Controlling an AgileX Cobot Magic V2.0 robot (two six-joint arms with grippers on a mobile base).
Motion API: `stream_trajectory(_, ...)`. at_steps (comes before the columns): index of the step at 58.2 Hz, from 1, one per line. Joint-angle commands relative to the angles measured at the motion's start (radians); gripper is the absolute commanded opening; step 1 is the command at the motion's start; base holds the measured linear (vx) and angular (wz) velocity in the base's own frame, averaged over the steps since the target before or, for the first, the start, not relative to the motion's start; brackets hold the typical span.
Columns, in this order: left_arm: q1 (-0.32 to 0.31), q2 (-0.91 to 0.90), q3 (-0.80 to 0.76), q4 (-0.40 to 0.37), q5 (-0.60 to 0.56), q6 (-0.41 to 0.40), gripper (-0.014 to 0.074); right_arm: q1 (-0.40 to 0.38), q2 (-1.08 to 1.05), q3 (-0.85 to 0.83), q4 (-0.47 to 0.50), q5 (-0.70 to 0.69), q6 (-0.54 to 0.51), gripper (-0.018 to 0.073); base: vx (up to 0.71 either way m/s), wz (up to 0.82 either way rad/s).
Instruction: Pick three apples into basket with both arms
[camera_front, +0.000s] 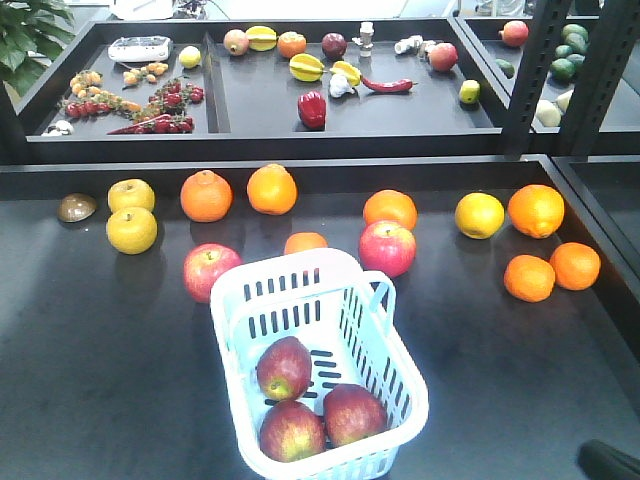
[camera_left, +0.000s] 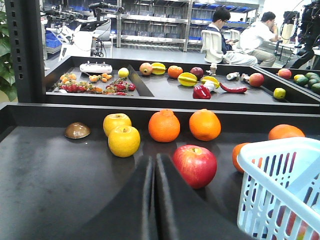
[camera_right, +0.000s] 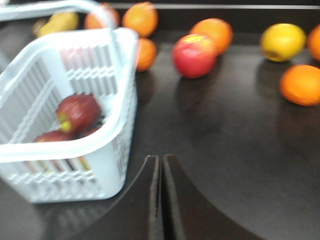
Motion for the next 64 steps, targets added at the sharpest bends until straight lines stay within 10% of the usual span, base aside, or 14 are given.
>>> stream_trajectory(1,-0.007,-0.013,-0.025,-0.006,-0.074,0.001,-0.0006,-0.074,-0.055,0.014,0.001,-0.07,0.071,-0.0005,0.0,0.0)
stream_trajectory(23,-0.007,-0.013,-0.025,-0.006,-0.074,0.001,-0.0006,-0.266,-0.233,0.108,-0.037,-0.07,0.238,-0.0005,0.0,0.0)
stream_trajectory(64,-0.007,-0.013,-0.025,-0.006,-0.074,0.0,-0.0006,-0.266,-0.232,0.108,-0.335,-0.379,0.239,-0.0005,0.0,0.0)
